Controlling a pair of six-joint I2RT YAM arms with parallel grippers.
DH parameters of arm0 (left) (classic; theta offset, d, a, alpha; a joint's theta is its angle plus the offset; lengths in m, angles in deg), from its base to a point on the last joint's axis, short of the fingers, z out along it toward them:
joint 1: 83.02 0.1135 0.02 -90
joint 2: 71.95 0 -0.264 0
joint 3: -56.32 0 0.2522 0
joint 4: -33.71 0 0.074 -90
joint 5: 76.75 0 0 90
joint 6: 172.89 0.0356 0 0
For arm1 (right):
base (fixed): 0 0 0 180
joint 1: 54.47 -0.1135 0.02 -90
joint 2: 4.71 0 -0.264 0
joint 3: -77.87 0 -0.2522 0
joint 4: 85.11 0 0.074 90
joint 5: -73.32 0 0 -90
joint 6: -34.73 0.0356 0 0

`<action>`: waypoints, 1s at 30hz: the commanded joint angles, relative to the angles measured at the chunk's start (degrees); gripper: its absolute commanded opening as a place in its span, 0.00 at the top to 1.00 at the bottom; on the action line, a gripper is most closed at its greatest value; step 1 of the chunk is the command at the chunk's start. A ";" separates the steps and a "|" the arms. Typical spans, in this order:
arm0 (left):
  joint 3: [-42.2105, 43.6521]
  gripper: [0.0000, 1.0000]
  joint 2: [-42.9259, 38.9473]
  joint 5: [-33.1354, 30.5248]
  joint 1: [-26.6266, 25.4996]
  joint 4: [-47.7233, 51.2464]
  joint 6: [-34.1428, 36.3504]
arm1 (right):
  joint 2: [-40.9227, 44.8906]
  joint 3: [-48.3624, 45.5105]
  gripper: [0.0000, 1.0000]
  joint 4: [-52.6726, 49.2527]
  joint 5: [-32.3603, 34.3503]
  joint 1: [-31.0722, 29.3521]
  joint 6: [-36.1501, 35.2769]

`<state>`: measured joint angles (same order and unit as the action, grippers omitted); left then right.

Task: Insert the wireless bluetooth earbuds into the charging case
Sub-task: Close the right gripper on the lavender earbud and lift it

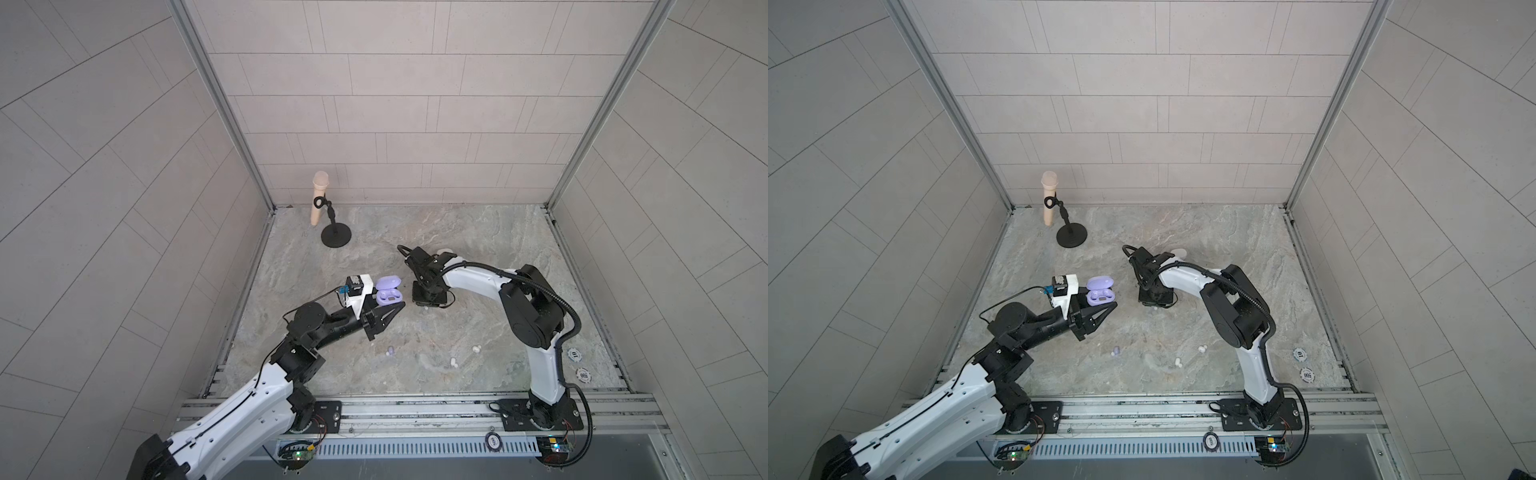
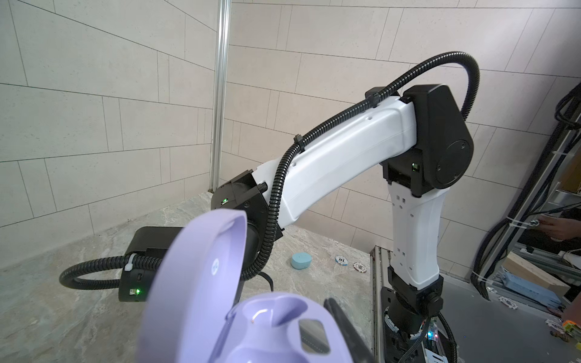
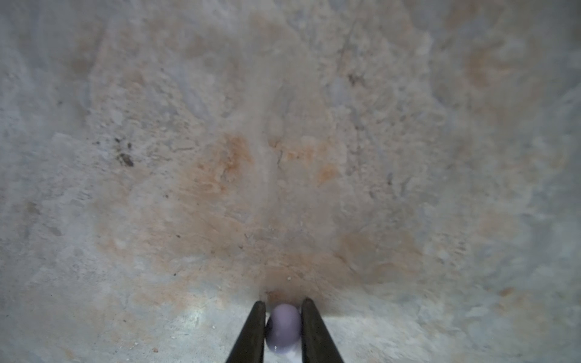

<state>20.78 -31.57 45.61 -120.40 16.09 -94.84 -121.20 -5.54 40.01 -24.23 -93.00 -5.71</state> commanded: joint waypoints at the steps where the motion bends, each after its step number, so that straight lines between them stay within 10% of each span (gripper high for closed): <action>1: 0.76 1.00 -0.92 -0.06 0.30 -1.24 0.82 | -2.43 -1.17 0.81 -3.73 1.68 -0.24 0.18; 30: -1.33 0.99 3.37 1.98 0.22 -4.41 0.08 | 26.30 -10.84 0.99 -1.16 -11.43 5.76 -7.87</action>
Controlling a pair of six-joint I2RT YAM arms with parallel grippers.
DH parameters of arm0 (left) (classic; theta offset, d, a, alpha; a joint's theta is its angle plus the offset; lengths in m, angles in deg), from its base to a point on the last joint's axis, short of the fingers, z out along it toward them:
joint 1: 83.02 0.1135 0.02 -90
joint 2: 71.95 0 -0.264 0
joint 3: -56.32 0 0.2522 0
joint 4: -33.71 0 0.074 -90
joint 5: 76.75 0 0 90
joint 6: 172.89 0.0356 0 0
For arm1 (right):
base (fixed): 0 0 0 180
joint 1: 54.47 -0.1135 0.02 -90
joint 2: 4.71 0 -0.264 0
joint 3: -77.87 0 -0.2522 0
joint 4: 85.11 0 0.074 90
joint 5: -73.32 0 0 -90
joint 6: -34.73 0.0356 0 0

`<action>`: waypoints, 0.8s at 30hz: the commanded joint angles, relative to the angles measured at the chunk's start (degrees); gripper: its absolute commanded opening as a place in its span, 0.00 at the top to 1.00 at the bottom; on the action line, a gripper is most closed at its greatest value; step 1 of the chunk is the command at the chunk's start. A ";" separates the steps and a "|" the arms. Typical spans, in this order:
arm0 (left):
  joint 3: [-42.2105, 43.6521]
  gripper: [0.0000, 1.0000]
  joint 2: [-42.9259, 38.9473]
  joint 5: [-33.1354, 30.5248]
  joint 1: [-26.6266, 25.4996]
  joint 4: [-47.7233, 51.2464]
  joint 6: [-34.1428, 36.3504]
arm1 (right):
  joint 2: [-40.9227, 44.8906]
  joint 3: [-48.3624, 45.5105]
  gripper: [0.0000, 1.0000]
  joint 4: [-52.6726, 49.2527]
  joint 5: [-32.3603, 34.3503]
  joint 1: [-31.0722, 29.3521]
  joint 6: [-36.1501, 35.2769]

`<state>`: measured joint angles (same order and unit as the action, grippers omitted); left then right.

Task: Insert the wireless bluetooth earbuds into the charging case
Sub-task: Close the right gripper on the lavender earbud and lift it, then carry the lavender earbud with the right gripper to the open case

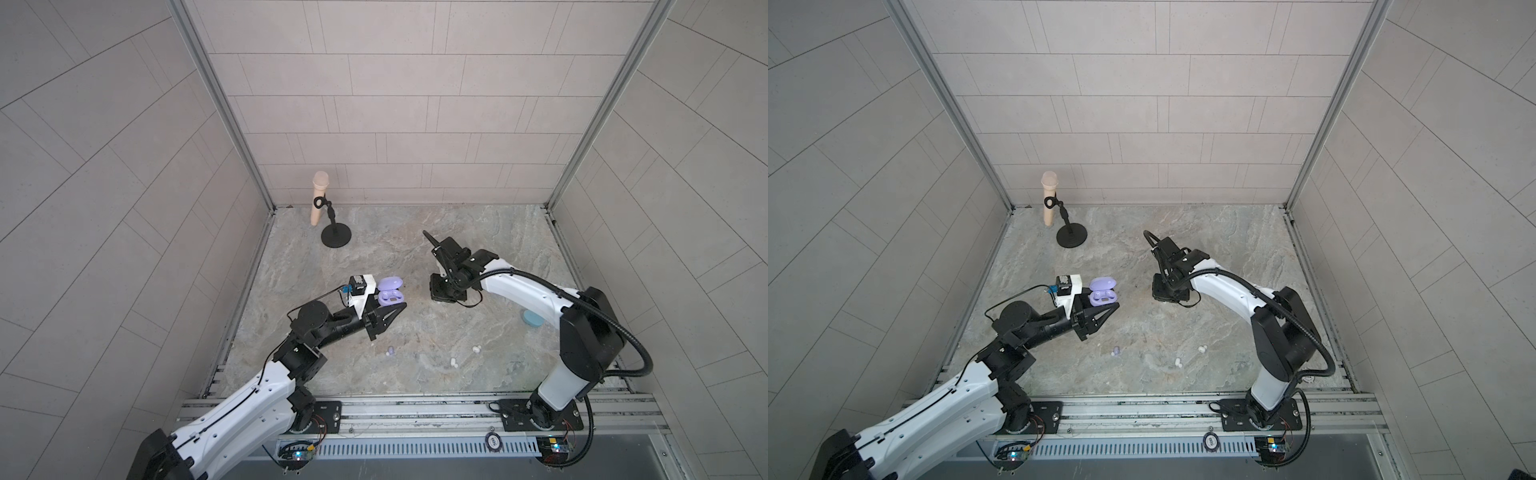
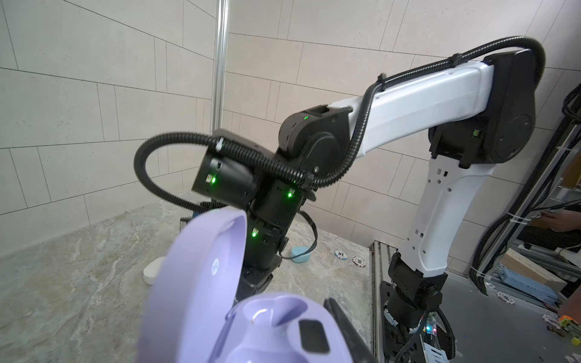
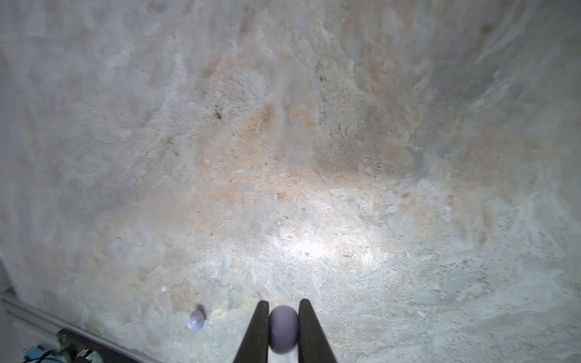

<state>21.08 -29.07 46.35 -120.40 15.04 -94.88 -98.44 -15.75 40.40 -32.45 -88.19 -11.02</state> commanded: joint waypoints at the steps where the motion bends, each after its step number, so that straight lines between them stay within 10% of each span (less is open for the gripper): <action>1: -1.94 0.99 1.59 1.50 0.30 -3.88 0.12 | 4.99 -0.49 0.99 -1.89 -4.33 1.55 -3.05; 24: -10.55 0.98 20.32 11.58 0.12 -19.99 -5.02 | 27.43 2.98 1.00 -2.42 -32.31 10.87 -17.42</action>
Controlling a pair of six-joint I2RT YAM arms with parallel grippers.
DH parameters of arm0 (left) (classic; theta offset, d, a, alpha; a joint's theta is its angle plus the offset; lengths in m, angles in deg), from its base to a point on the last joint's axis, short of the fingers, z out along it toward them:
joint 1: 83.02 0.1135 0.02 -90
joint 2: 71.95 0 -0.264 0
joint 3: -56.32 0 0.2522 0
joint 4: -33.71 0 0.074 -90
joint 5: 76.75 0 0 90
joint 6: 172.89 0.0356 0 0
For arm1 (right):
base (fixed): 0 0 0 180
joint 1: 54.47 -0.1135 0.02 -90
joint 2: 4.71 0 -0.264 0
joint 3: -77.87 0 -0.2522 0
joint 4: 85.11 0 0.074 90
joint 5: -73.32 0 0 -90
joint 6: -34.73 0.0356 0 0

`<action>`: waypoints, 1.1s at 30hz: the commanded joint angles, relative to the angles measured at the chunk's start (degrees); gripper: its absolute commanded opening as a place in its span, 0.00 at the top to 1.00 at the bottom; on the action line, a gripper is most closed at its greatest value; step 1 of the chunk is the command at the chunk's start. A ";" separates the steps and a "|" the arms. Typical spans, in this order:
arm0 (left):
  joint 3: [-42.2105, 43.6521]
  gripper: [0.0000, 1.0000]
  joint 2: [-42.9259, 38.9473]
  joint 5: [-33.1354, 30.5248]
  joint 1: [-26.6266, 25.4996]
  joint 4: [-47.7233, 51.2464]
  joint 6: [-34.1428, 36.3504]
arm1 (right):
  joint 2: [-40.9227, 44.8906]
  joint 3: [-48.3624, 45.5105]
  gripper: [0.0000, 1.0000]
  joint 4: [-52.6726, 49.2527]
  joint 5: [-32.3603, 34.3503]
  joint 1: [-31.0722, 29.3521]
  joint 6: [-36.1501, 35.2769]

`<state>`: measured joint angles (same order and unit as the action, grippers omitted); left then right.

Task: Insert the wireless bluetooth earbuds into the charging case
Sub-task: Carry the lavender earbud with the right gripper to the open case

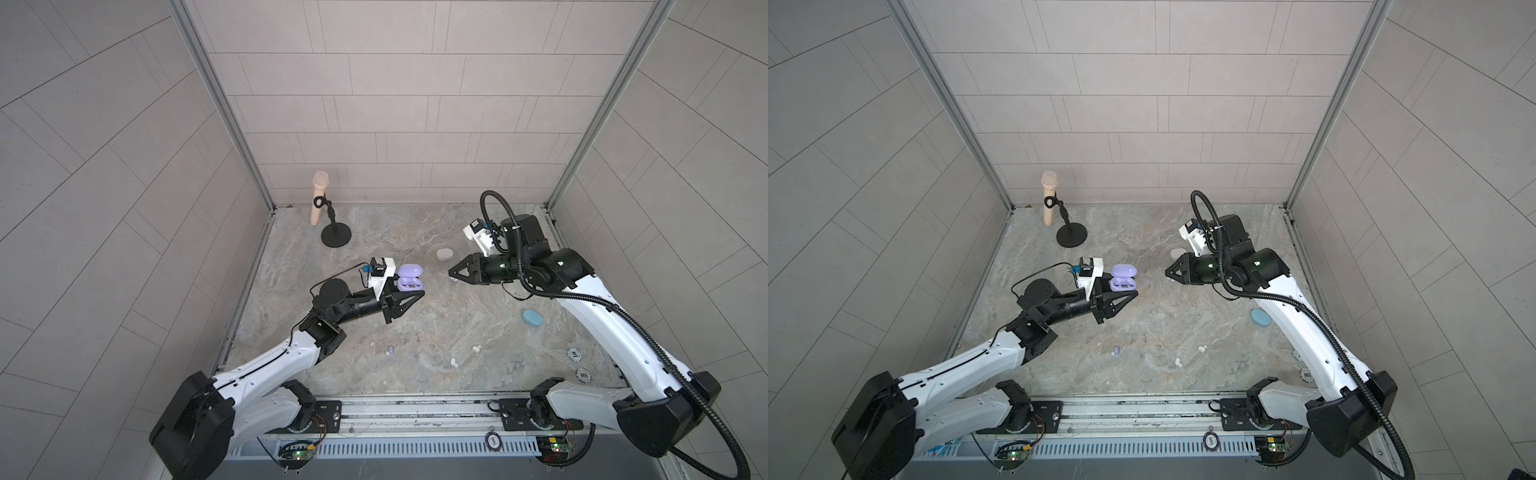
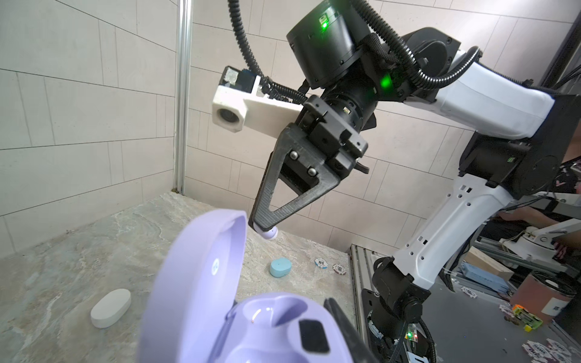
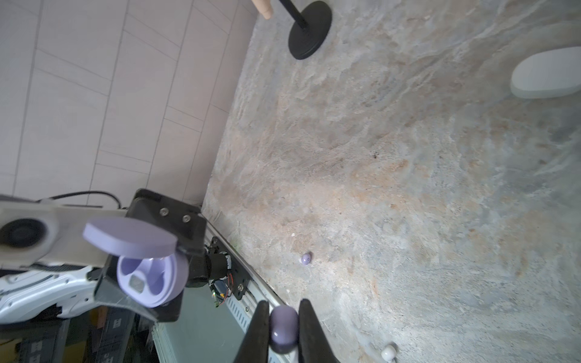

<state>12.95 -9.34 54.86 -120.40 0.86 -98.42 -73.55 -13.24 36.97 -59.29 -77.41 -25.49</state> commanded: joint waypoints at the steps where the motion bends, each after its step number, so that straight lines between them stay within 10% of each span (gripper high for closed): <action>1: -2.79 0.98 1.07 3.45 0.04 -6.27 -1.50 | 3.42 0.30 1.00 1.69 -6.59 0.09 -3.14; 33: -9.41 0.98 8.98 8.23 -6.55 -11.92 -2.55 | 4.77 2.44 1.00 9.03 -13.59 -6.74 -1.03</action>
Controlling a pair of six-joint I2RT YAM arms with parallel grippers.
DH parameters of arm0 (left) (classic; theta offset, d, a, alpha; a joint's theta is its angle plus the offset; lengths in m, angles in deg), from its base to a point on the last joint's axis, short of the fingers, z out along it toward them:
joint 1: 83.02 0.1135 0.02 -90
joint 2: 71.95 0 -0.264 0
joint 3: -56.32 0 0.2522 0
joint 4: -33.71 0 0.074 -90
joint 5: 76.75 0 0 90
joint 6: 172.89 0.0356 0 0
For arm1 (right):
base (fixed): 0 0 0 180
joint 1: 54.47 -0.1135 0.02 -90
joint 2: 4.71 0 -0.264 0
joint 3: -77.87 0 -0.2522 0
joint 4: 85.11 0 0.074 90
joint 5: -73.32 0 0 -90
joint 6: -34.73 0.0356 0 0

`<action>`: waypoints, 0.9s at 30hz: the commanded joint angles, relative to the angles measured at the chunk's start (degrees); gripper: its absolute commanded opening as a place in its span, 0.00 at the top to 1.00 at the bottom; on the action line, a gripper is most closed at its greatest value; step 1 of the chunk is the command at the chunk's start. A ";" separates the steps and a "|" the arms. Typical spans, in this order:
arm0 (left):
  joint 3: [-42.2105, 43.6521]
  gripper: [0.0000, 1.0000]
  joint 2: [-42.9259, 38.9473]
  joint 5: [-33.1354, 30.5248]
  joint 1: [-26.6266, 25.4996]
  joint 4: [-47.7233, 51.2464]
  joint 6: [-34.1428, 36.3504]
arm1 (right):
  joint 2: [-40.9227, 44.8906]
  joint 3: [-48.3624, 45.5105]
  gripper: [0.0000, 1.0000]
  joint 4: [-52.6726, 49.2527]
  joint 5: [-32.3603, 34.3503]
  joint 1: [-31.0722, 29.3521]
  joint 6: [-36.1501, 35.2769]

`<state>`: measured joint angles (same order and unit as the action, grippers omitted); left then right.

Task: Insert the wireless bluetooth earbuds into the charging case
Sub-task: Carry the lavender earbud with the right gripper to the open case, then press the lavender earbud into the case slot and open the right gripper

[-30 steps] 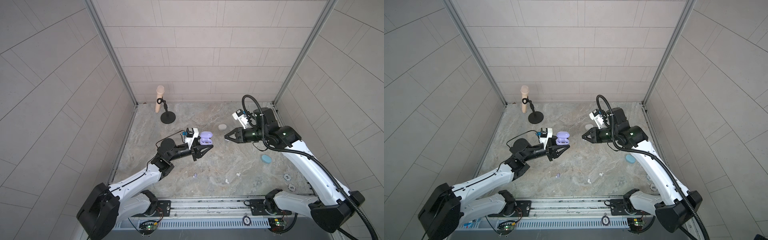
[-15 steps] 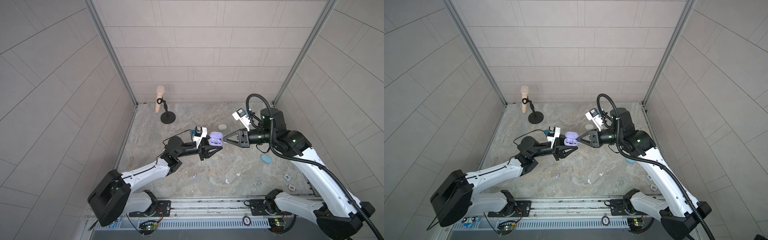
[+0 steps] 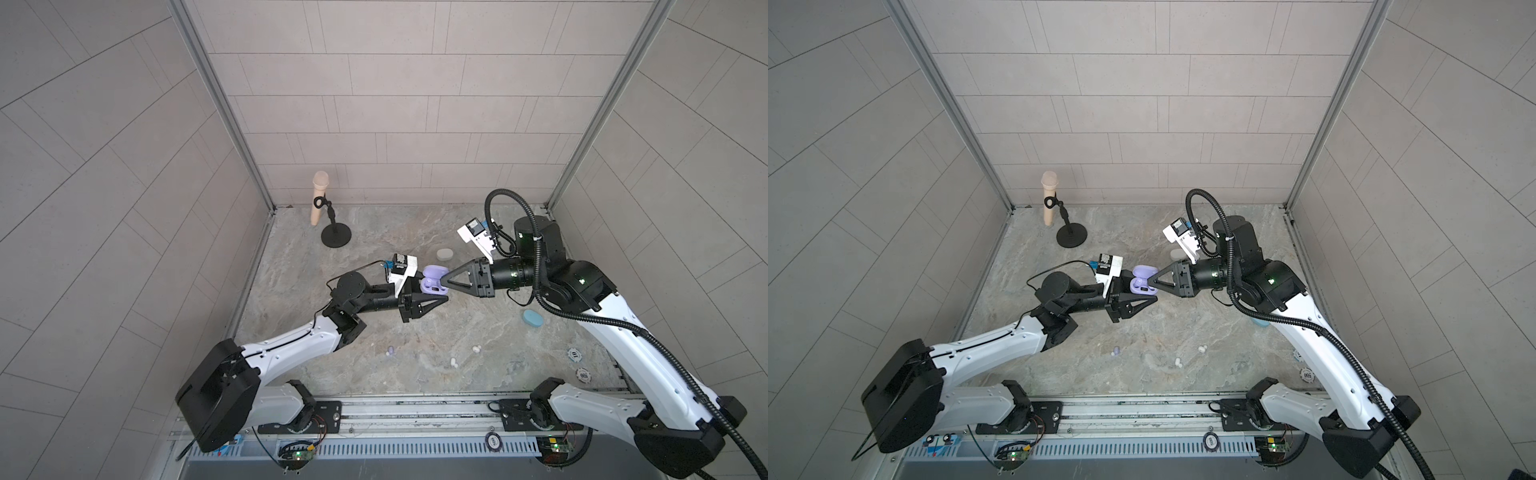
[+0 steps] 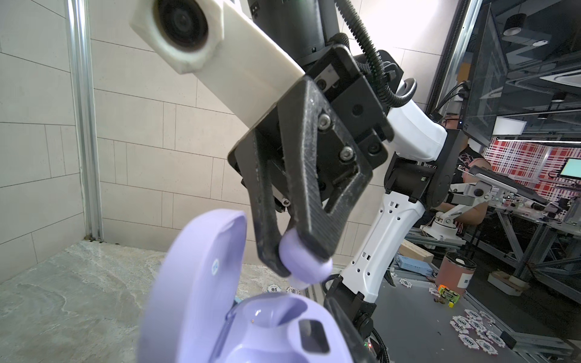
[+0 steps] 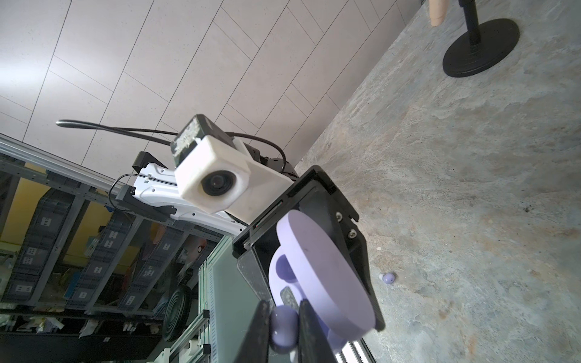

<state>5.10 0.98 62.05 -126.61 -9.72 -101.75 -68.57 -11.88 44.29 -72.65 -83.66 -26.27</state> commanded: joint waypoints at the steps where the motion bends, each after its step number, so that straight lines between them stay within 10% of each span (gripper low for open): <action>1: -1.57 0.98 -1.43 1.08 -0.35 -1.33 0.83 | -0.32 0.91 1.00 1.69 -0.12 -0.51 -0.32; 27: -0.75 0.98 -3.66 0.84 -0.43 -1.87 0.13 | -1.76 0.74 0.91 -0.31 3.13 -2.10 -1.48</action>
<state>5.15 -0.62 62.07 -126.59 -8.50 -101.51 -69.88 -11.88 45.29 -71.31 -85.46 -26.36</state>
